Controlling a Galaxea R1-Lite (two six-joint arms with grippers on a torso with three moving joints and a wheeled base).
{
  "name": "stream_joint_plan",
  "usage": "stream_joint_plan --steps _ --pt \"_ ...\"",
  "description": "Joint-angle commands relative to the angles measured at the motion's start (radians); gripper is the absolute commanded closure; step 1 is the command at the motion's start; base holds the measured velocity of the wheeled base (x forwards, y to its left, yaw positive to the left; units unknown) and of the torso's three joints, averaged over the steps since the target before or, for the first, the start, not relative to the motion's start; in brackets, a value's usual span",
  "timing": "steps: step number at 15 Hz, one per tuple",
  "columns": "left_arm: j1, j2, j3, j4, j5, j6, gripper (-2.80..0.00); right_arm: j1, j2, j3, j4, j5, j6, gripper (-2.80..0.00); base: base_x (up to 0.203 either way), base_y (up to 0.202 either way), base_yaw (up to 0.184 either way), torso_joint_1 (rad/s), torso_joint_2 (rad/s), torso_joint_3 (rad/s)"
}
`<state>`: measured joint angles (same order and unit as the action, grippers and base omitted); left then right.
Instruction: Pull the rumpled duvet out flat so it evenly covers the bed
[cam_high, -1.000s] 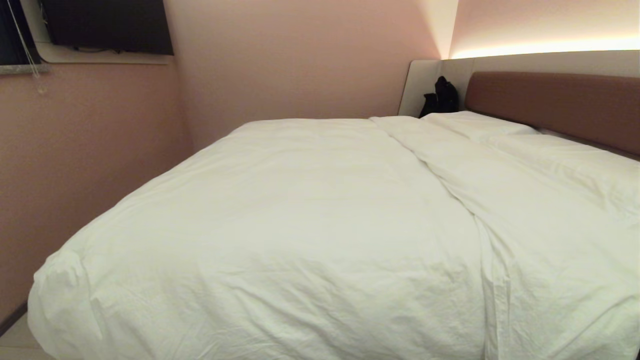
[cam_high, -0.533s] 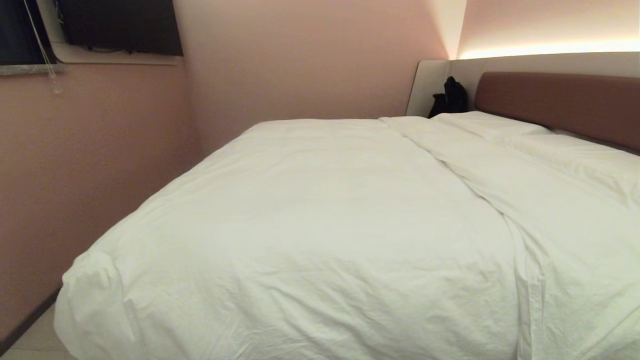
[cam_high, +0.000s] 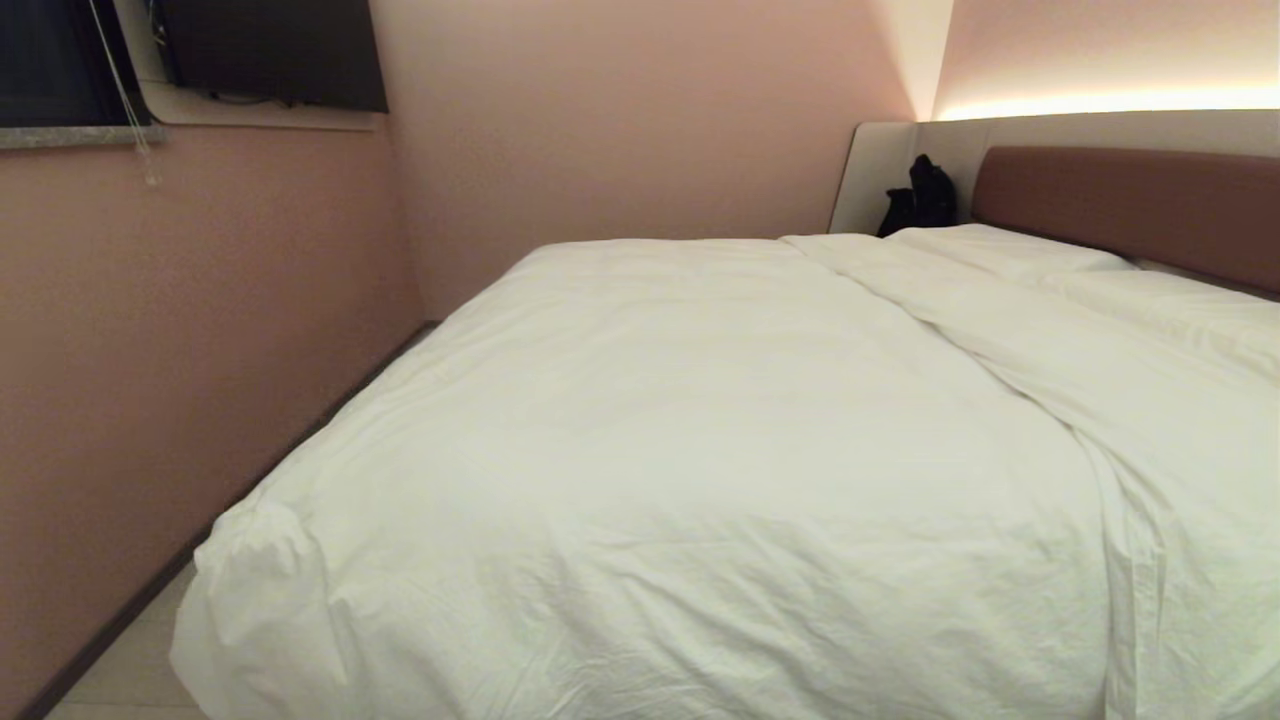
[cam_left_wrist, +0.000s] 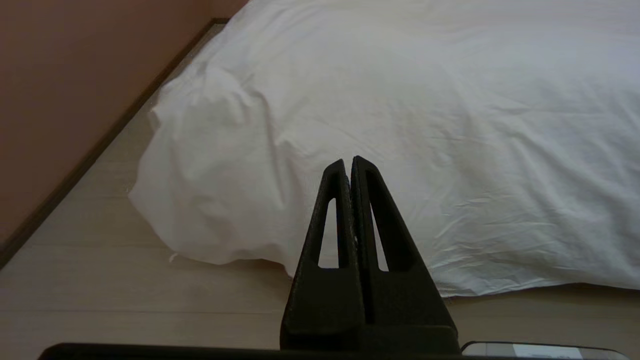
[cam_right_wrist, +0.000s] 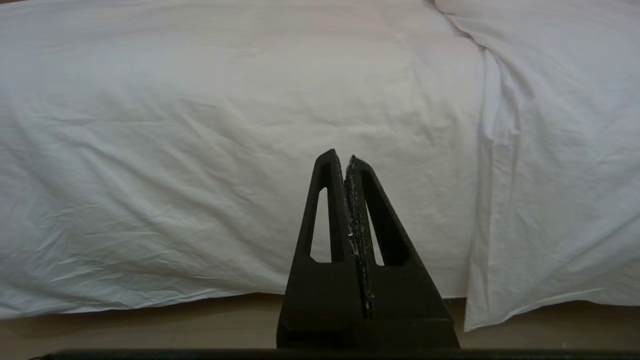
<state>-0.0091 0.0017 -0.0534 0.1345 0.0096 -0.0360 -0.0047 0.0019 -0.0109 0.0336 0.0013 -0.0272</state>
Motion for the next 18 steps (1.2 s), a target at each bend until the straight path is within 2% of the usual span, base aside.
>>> stream_joint_plan --steps 1,18 --pt "0.0 0.0 0.0 0.001 0.001 0.001 0.0 0.0 0.0 0.0 0.0 0.0 0.0 0.0 0.0 0.194 0.002 0.003 0.01 -0.001" --pt "0.0 0.0 0.0 0.001 0.001 0.001 0.0 0.0 0.0 0.0 0.0 0.0 0.0 0.0 0.0 0.197 -0.001 0.002 0.0 0.002"
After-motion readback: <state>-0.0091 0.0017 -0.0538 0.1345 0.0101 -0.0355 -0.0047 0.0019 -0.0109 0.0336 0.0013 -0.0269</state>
